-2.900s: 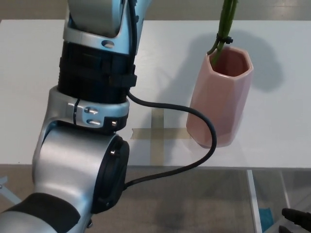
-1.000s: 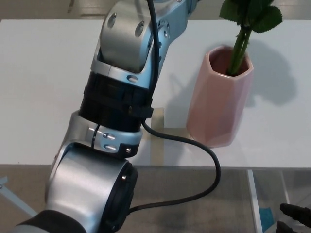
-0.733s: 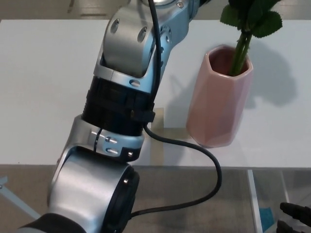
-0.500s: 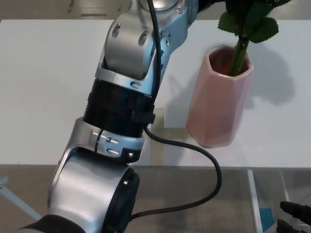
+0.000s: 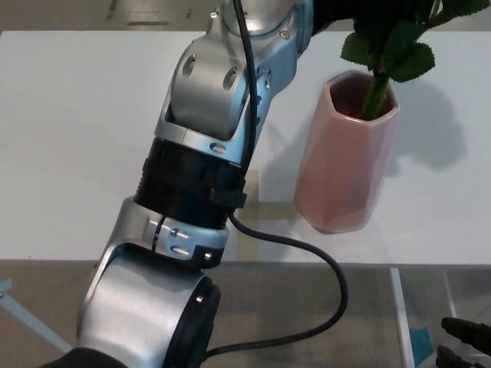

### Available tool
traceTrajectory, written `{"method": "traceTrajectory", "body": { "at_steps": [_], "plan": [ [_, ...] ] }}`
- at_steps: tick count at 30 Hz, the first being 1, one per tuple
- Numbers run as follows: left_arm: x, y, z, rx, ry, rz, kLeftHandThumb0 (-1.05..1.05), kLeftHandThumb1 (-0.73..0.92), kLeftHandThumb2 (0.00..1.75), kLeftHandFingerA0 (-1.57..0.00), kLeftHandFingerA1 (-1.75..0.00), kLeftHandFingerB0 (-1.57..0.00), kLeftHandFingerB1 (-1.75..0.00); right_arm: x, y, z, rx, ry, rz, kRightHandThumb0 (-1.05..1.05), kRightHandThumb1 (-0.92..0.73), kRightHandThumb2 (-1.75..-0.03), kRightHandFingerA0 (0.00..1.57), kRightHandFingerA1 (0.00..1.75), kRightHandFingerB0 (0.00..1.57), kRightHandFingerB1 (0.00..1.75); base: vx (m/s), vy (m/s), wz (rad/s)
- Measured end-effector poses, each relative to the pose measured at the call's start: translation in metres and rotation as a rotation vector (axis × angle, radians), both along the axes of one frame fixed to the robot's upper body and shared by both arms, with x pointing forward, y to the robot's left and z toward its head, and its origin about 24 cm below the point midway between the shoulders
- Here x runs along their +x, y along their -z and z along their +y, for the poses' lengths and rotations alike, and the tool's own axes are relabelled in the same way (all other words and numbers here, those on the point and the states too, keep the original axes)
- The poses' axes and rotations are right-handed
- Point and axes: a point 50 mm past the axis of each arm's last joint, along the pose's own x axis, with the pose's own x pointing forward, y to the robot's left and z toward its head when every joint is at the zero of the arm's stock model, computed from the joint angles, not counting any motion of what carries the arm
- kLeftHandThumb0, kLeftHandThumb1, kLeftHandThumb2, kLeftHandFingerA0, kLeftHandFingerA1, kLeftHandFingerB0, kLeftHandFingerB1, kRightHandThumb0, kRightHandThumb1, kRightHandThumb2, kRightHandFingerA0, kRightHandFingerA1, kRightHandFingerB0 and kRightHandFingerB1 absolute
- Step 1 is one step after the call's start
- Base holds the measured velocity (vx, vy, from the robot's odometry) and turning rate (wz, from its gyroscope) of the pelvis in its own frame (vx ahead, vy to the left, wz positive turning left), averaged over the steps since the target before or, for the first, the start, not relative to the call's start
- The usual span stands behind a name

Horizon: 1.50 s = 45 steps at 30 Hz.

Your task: Use the left hand to pick up the rose and then lift and insert it into the pink vase.

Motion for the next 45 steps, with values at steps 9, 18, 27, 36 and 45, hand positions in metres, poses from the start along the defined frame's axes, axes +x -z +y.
{"method": "traceTrajectory", "body": {
  "at_steps": [9,18,27,36,45],
  "plan": [
    [0.003,0.010,0.008,0.071,-0.015,-0.011,-0.55,0.53,0.74,-0.25,-0.42,-0.18,-0.37,0.001,-0.001,0.000,0.001,0.003,-0.005,-0.23,-0.64,-0.59,0.57,0.49,0.57,0.48,0.00,0.000,0.00],
    [0.005,0.013,0.021,0.253,0.039,-0.045,-0.97,0.49,0.66,0.00,0.00,0.00,0.00,0.002,-0.002,0.000,0.001,0.003,-0.009,-0.23,-0.64,-0.59,0.57,0.49,0.57,0.48,0.00,0.000,0.00],
    [0.005,0.012,0.028,0.291,0.066,-0.040,-0.94,0.51,0.62,0.00,0.00,0.00,0.00,0.003,-0.002,-0.001,0.000,0.004,-0.013,-0.23,-0.64,-0.59,0.57,0.49,0.57,0.48,0.00,0.000,0.00],
    [0.008,0.007,0.041,0.294,0.093,-0.022,-0.89,0.52,0.58,0.00,0.00,0.00,0.00,0.003,-0.003,-0.001,0.003,0.012,-0.015,-0.22,-0.64,-0.59,0.58,0.49,0.57,0.48,0.00,0.000,0.00],
    [0.013,-0.005,0.078,0.356,0.091,-0.001,-0.82,0.51,0.56,0.00,0.00,0.00,0.00,0.004,-0.004,-0.002,0.004,0.019,-0.022,-0.22,-0.64,-0.58,0.58,0.50,0.58,0.48,0.00,0.000,0.00]
  ]
}}
